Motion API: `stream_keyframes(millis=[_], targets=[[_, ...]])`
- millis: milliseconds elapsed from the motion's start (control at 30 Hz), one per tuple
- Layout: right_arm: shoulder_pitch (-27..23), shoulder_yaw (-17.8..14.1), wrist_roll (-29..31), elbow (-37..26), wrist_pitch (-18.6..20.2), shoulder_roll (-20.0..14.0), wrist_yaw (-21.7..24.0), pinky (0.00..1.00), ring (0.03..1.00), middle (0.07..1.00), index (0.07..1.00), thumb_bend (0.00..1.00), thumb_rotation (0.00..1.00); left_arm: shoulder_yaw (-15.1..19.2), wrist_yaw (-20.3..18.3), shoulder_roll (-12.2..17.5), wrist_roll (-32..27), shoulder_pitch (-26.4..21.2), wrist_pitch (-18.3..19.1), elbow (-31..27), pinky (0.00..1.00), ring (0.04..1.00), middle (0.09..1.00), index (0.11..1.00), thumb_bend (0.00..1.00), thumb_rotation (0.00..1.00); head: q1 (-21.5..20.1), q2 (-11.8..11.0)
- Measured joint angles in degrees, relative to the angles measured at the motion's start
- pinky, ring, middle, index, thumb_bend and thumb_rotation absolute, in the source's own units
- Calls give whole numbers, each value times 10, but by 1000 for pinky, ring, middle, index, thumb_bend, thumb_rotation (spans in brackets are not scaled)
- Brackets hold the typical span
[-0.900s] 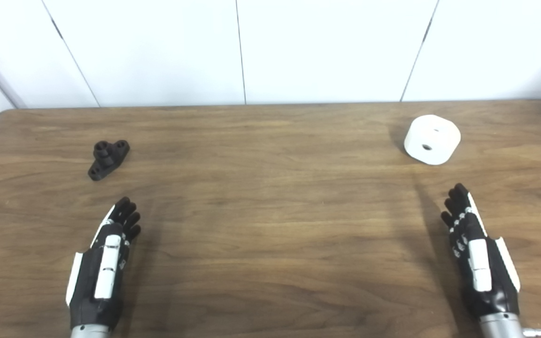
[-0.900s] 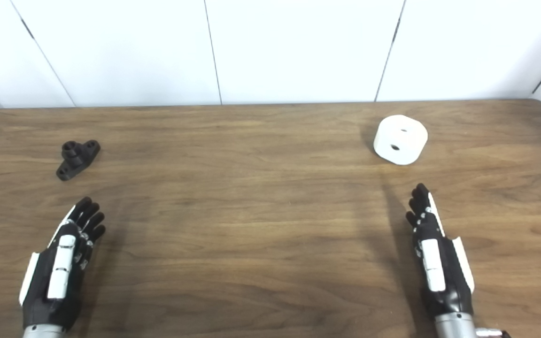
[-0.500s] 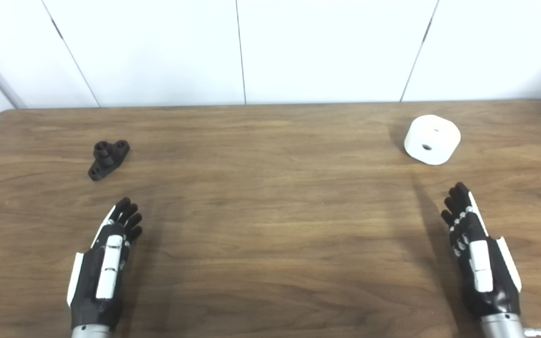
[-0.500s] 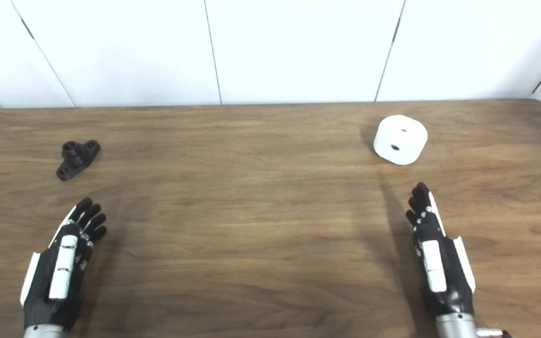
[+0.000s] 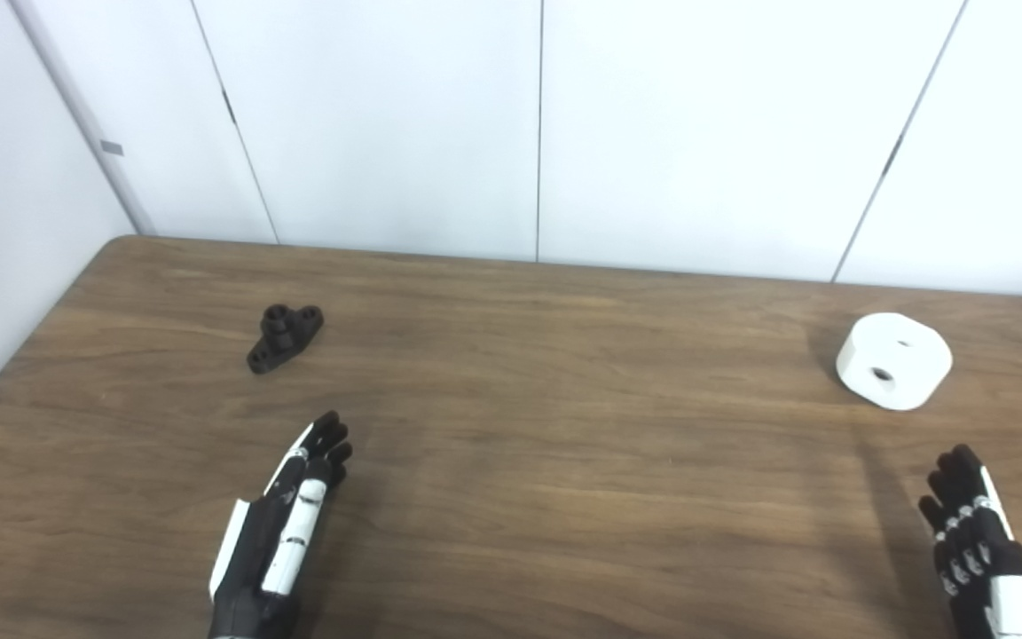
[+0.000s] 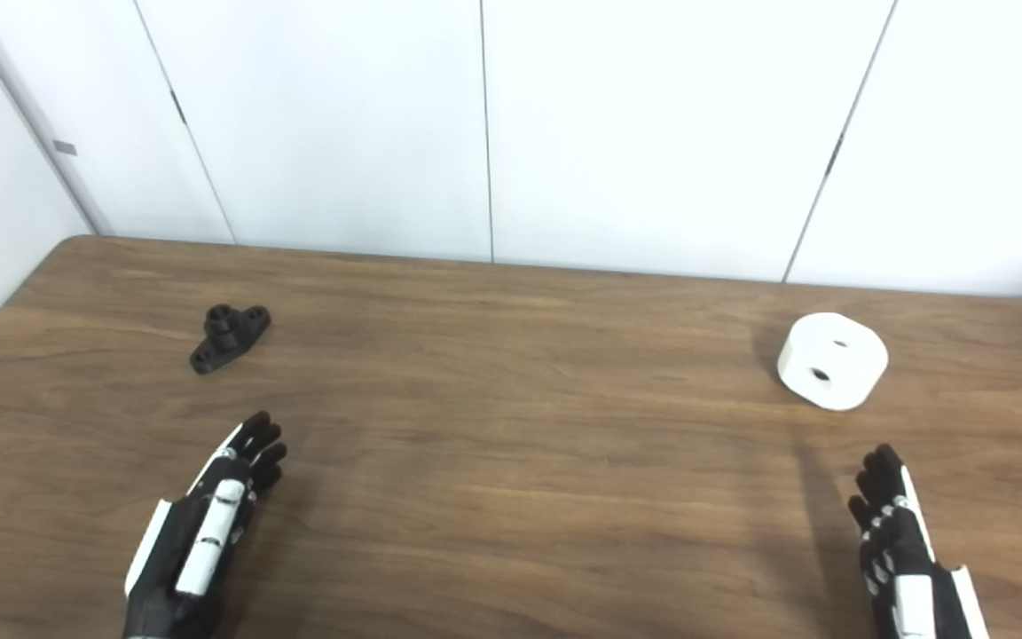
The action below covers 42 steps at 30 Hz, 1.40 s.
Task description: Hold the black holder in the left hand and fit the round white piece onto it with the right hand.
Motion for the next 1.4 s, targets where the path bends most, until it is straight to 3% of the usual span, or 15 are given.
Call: stream_keyframes(millis=[200,333,900,1067,1400], targets=[[-1,-1,6,4,-8,-1,3,1000,1000,1000,1000,601,1000,-10,6,-2,13,0,-20,12,906,902,916,925,443,772,26,-11],[-3,-4,6,9,-15,-1,3,1000,1000,997,1000,510,1000,-14,12,-2,25,-1,-34,20,894,894,911,921,416,784,28,-20],[-21,-13,5,35,-33,-17,9,1000,1000,994,1000,529,1000,-27,24,-4,32,-5,-64,41,898,901,915,924,481,760,41,-47],[-33,-17,1,48,-35,-24,10,1000,1000,992,1000,537,1000,-27,24,-4,32,-6,-68,45,901,891,916,921,455,765,40,-54],[-34,-17,-5,50,-38,-24,10,1000,1000,1000,1000,507,1000,-29,24,-4,33,-7,-73,47,887,898,923,930,467,784,39,-47]])
